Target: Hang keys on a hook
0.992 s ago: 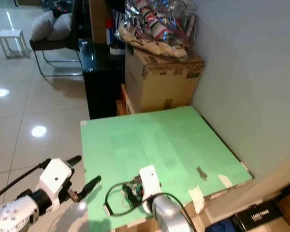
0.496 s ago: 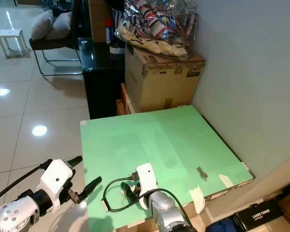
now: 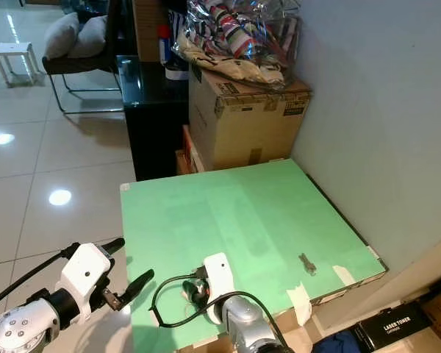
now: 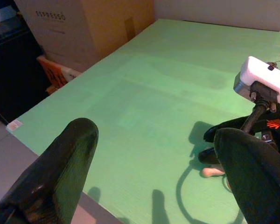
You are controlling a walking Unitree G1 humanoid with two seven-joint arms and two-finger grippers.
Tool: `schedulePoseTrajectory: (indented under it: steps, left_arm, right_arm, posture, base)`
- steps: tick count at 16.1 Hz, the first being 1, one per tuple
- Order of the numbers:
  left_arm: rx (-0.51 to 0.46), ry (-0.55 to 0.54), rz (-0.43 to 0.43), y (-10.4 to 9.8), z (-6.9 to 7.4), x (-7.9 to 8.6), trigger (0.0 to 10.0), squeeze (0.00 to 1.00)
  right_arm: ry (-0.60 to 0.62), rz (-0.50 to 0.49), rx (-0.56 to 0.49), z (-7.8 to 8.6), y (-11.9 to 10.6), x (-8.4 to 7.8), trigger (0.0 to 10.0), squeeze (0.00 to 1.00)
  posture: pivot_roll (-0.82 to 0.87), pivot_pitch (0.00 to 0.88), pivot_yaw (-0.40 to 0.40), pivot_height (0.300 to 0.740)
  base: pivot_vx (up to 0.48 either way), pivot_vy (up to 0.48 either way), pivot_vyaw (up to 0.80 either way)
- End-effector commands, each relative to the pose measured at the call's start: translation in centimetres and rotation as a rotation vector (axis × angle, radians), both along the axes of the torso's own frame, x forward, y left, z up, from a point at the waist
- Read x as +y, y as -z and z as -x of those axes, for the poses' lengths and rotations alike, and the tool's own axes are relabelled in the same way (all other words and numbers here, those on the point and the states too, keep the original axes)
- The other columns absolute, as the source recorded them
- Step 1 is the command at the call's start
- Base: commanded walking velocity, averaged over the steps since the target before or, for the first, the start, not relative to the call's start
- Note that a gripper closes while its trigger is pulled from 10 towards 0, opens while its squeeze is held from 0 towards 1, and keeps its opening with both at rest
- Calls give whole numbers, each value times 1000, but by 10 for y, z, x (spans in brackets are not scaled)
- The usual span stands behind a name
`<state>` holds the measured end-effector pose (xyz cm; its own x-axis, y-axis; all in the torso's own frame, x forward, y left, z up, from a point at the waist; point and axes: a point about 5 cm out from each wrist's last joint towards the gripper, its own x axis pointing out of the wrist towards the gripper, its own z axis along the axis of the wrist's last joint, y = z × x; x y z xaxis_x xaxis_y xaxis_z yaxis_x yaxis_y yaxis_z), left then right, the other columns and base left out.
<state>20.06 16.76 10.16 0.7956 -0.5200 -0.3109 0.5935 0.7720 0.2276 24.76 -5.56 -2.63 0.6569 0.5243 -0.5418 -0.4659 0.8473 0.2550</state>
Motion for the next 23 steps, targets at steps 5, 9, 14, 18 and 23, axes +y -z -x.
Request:
schedulePoseTrajectory:
  steps: [5,9,14,18,23]
  left_arm:
    - [-8,25,-7,-1,-1,-4,10000,0]
    - [-15,23,-8,-1,-4,-5,10000,0]
    - [-48,29,5,-2,-18,-11,10000,0]
    - [-52,42,1,-2,-20,-12,10000,0]
    - [-48,40,-5,-1,-17,-9,10000,0]
  right_arm:
    - [93,-96,35,-9,-5,-3,0,0]
    - [137,-138,-99,-32,-30,-8,0,0]
    - [170,-150,-291,-62,-72,-24,0,0]
    - [73,-133,-133,-32,-45,-24,10000,1000]
    - [-1,-113,-39,0,-26,-30,10000,1000]
  posture:
    - [55,56,-54,740]
    - [51,41,-58,740]
    - [23,0,-65,740]
    - [22,0,-60,740]
    - [27,3,-54,740]
  base:
    - [0,0,0]
    - [0,0,0]
    - [0,0,0]
    - [0,0,0]
    - [0,0,0]
